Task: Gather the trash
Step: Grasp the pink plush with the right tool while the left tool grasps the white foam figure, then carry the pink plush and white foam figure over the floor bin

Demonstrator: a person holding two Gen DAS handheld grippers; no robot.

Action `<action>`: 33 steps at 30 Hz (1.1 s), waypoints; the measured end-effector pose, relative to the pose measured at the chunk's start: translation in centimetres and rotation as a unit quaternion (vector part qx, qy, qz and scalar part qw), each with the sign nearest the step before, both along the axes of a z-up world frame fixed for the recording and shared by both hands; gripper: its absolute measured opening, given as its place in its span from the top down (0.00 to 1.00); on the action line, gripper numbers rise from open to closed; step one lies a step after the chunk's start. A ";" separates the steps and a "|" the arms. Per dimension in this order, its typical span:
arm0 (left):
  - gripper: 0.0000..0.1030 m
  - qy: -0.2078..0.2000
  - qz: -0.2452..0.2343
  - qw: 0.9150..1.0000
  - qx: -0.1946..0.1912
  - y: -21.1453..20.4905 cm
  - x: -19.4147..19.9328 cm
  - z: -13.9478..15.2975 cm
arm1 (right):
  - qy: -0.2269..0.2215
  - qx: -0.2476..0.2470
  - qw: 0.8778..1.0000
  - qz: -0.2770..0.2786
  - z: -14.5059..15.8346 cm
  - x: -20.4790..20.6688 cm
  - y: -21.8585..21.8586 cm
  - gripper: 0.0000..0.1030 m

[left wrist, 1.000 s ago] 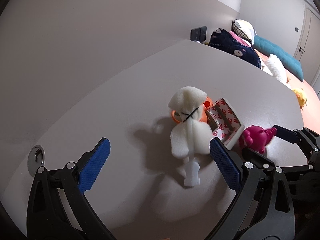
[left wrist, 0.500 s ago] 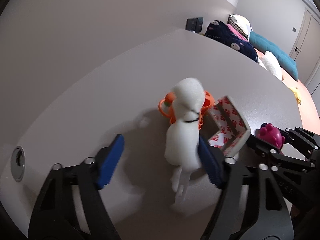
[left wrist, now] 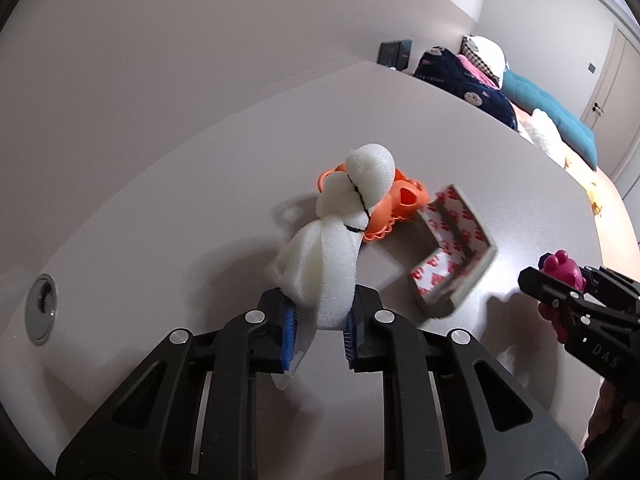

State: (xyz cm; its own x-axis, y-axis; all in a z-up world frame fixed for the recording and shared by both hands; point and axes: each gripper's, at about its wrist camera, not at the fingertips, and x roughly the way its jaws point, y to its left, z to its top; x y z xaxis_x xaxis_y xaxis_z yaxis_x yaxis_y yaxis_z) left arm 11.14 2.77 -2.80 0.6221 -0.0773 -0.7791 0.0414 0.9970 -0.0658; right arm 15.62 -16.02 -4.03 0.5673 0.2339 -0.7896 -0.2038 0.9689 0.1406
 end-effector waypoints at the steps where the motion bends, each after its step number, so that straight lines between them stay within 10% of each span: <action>1: 0.83 -0.004 0.001 1.000 0.000 -0.1 -0.3 0.3 | -0.002 0.001 1.000 -0.001 0.2 -0.2 -0.1 0.61; 33: 0.83 -0.040 -0.078 0.996 -0.011 -10.0 -7.5 4.3 | -0.040 0.031 0.996 -0.076 5.5 -10.8 -9.2 0.61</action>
State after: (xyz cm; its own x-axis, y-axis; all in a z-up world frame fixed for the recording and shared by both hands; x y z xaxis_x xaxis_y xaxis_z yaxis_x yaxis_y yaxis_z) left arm 3.61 -7.24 1.54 0.6616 -0.1945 -0.7242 0.2026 0.9762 -0.0771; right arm 4.78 -25.24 1.50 0.6602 0.1877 -0.7273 -0.0680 0.9792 0.1911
